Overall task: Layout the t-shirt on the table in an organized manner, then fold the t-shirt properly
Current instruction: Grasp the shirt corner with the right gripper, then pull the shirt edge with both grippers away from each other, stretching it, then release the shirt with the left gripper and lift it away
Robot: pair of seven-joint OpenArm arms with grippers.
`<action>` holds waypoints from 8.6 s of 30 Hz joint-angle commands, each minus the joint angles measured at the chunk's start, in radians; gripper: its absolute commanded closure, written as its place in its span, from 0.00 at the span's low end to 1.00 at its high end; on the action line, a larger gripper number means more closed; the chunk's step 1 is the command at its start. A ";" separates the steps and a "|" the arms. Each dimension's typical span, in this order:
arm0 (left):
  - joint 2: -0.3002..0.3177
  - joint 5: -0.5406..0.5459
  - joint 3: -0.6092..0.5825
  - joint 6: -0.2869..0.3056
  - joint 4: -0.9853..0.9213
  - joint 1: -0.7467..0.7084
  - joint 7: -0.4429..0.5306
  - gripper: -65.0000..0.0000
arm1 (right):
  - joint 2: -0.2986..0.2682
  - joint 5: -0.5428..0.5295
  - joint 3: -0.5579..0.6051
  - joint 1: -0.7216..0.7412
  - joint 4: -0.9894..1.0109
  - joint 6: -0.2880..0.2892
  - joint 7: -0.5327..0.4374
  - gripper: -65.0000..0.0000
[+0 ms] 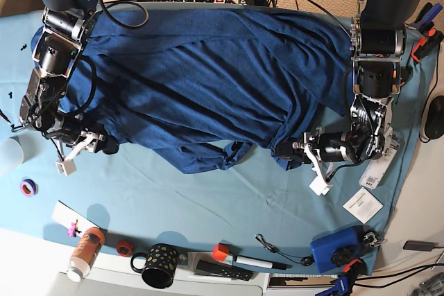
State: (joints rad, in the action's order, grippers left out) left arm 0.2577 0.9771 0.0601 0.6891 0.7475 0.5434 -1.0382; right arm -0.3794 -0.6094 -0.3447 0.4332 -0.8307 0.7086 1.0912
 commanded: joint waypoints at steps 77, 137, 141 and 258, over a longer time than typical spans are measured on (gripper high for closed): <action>0.039 -0.118 0.244 -0.019 0.015 0.035 0.116 1.00 | -0.144 0.449 0.009 0.064 0.006 -0.370 -0.283 1.00; 0.192 0.506 0.245 0.009 0.022 -0.106 -0.358 1.00 | -0.007 0.093 -0.359 -0.478 -0.775 -0.110 0.010 1.00; 0.191 0.506 0.244 0.009 0.028 -0.146 -0.358 1.00 | 0.008 0.093 -0.370 -0.485 -0.775 -0.111 0.024 1.00; 0.395 -0.270 0.243 -0.046 0.432 -0.509 0.106 1.00 | 0.053 0.108 -0.370 -0.569 -0.770 -0.114 0.002 0.53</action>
State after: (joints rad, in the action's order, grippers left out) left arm 0.6369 0.7753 0.3027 0.6758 1.1820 0.0319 -0.8940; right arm -0.3069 -0.4919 -0.7078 -0.1417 -1.5875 0.5957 1.1175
